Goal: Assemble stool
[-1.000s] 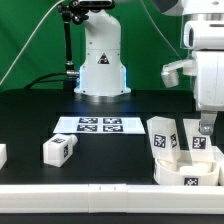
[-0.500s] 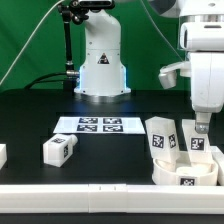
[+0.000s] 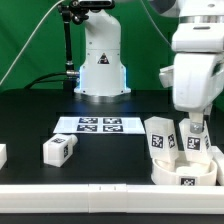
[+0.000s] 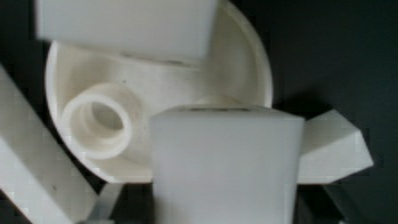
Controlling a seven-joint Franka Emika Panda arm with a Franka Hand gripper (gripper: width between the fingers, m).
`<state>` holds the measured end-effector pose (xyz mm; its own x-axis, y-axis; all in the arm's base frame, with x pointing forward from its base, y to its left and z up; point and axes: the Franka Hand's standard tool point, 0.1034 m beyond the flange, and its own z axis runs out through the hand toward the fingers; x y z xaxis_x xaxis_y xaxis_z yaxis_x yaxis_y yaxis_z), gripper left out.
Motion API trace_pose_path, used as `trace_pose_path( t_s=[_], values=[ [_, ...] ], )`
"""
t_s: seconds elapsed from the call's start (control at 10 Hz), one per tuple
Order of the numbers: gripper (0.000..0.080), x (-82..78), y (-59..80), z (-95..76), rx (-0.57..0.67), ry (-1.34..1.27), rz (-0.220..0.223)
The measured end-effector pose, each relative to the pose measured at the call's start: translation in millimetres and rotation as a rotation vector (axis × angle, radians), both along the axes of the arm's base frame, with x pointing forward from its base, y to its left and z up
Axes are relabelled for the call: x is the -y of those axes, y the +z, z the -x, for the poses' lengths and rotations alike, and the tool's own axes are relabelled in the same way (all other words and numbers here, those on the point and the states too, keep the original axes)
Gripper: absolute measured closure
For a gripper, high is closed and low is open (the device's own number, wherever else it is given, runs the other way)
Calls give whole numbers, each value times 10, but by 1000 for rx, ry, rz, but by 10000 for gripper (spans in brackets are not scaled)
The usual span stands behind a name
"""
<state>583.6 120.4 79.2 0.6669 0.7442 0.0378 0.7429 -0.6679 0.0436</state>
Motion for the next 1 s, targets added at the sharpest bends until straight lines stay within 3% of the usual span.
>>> trace_pose_path(
  t_s=[0.4,1.0],
  values=[
    [463,-44,0,20,-20,-434,-19],
    [463,-58,-2,22,-26,-768,-46]
  ],
)
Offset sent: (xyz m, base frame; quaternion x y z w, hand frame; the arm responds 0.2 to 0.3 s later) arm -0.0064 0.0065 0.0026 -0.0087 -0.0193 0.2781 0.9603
